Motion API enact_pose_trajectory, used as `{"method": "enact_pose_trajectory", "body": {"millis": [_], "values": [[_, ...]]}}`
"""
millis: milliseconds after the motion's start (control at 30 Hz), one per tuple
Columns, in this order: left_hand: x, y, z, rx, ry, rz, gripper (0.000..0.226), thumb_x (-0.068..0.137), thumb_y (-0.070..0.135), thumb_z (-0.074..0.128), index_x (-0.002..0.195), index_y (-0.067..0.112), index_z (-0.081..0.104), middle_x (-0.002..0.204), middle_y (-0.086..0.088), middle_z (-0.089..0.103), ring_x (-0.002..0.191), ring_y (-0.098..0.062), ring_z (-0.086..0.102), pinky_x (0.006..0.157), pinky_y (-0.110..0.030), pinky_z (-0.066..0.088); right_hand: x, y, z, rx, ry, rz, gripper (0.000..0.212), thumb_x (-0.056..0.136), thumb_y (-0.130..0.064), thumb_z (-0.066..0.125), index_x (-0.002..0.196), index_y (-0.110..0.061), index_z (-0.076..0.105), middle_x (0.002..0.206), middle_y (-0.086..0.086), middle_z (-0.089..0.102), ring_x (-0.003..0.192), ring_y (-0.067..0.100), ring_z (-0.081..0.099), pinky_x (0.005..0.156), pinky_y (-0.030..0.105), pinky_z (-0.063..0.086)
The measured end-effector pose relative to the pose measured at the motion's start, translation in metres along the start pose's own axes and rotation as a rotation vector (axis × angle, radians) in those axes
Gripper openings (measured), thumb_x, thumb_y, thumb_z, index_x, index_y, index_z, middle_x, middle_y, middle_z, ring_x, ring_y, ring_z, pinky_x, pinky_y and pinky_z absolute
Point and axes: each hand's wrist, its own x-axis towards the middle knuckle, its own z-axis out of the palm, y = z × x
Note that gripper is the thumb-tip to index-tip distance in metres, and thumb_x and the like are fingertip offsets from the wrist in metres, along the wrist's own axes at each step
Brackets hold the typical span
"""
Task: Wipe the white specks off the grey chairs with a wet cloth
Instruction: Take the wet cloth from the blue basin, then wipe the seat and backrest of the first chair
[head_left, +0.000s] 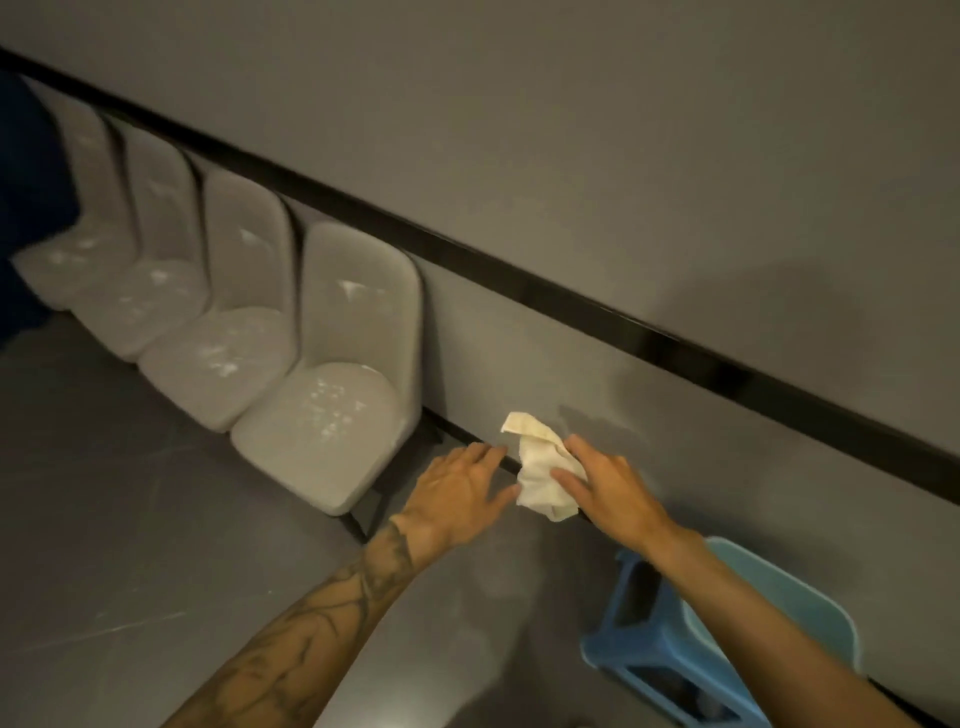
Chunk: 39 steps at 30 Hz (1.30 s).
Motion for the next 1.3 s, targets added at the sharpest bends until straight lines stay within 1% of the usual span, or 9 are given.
{"method": "enact_pose_trajectory", "body": {"millis": [333, 433, 533, 667, 733, 833, 967, 1167, 1300], "values": [[-0.087, -0.213, -0.061, -0.014, -0.016, -0.098, 0.068, 0.106, 0.059, 0.039, 0.163, 0.023, 0.029, 0.163, -0.003, 0.039, 0.146, -0.027, 0.040, 0.119, -0.038, 0.032, 0.080, -0.168, 0.120, 0.035, -0.002, -0.026, 0.017, 0.110, -0.031, 0.048, 0.105, -0.018, 0.059, 0.092, -0.005, 0.068, 0.085, 0.023, 0.067, 0.076, 0.045, 0.055], [-0.087, -0.269, -0.073, -0.021, -0.045, -0.139, 0.068, 0.107, 0.058, 0.037, 0.164, 0.024, 0.024, 0.166, -0.003, 0.034, 0.149, -0.026, 0.035, 0.122, -0.038, 0.029, 0.114, -0.201, 0.150, 0.060, 0.022, -0.030, 0.025, 0.111, -0.029, 0.045, 0.096, -0.014, 0.059, 0.087, 0.000, 0.068, 0.079, 0.020, 0.065, 0.076, 0.050, 0.054], [-0.078, -0.320, -0.080, -0.027, -0.051, -0.177, 0.070, 0.107, 0.058, 0.038, 0.166, 0.024, 0.021, 0.169, -0.002, 0.029, 0.152, -0.024, 0.032, 0.124, -0.037, 0.027, 0.152, -0.226, 0.177, 0.074, 0.042, -0.044, 0.025, 0.110, -0.031, 0.046, 0.103, -0.017, 0.065, 0.096, 0.000, 0.069, 0.085, 0.018, 0.065, 0.080, 0.048, 0.056], [-0.057, -0.381, -0.088, -0.033, -0.070, -0.224, 0.069, 0.107, 0.058, 0.038, 0.165, 0.026, 0.021, 0.169, -0.001, 0.029, 0.152, -0.022, 0.032, 0.124, -0.035, 0.027, 0.207, -0.247, 0.210, 0.012, 0.103, -0.073, 0.028, 0.108, -0.026, 0.051, 0.122, -0.011, 0.071, 0.123, 0.001, 0.062, 0.106, 0.020, 0.062, 0.099, 0.038, 0.052], [-0.043, -0.410, -0.093, -0.026, -0.088, -0.233, 0.069, 0.107, 0.059, 0.039, 0.165, 0.026, 0.022, 0.168, 0.000, 0.030, 0.151, -0.022, 0.033, 0.123, -0.035, 0.028, 0.233, -0.255, 0.225, -0.041, 0.103, -0.078, 0.024, 0.108, -0.023, 0.053, 0.107, -0.011, 0.073, 0.107, 0.001, 0.068, 0.094, 0.020, 0.066, 0.092, 0.041, 0.053], [-0.019, -0.449, -0.099, -0.021, -0.105, -0.227, 0.069, 0.107, 0.058, 0.039, 0.165, 0.026, 0.022, 0.168, 0.000, 0.031, 0.150, -0.023, 0.034, 0.123, -0.036, 0.029, 0.264, -0.262, 0.242, -0.040, 0.120, -0.041, 0.025, 0.108, -0.021, 0.052, 0.088, -0.015, 0.067, 0.080, -0.005, 0.064, 0.074, 0.017, 0.061, 0.082, 0.040, 0.049], [0.011, -0.493, -0.100, -0.050, -0.155, -0.207, 0.068, 0.107, 0.058, 0.039, 0.165, 0.026, 0.023, 0.167, 0.000, 0.032, 0.150, -0.023, 0.034, 0.124, -0.036, 0.029, 0.295, -0.269, 0.261, 0.029, 0.054, 0.036, 0.025, 0.109, -0.031, 0.048, 0.092, -0.018, 0.061, 0.083, -0.010, 0.060, 0.073, 0.016, 0.061, 0.068, 0.038, 0.049], [0.063, -0.564, -0.088, -0.085, -0.240, -0.116, 0.069, 0.106, 0.060, 0.039, 0.164, 0.026, 0.024, 0.168, 0.000, 0.031, 0.152, -0.023, 0.033, 0.126, -0.041, 0.028, 0.337, -0.282, 0.296, 0.045, 0.037, 0.111, 0.026, 0.110, -0.040, 0.044, 0.100, -0.026, 0.063, 0.091, -0.016, 0.062, 0.077, 0.007, 0.058, 0.069, 0.029, 0.046], [0.100, -0.618, -0.059, -0.072, -0.251, -0.083, 0.069, 0.106, 0.061, 0.038, 0.165, 0.027, 0.023, 0.168, 0.001, 0.031, 0.153, -0.022, 0.032, 0.127, -0.041, 0.026, 0.386, -0.263, 0.328, 0.035, 0.026, 0.180, 0.025, 0.110, -0.035, 0.044, 0.095, -0.024, 0.060, 0.093, -0.007, 0.069, 0.084, 0.019, 0.068, 0.072, 0.032, 0.047]]}}
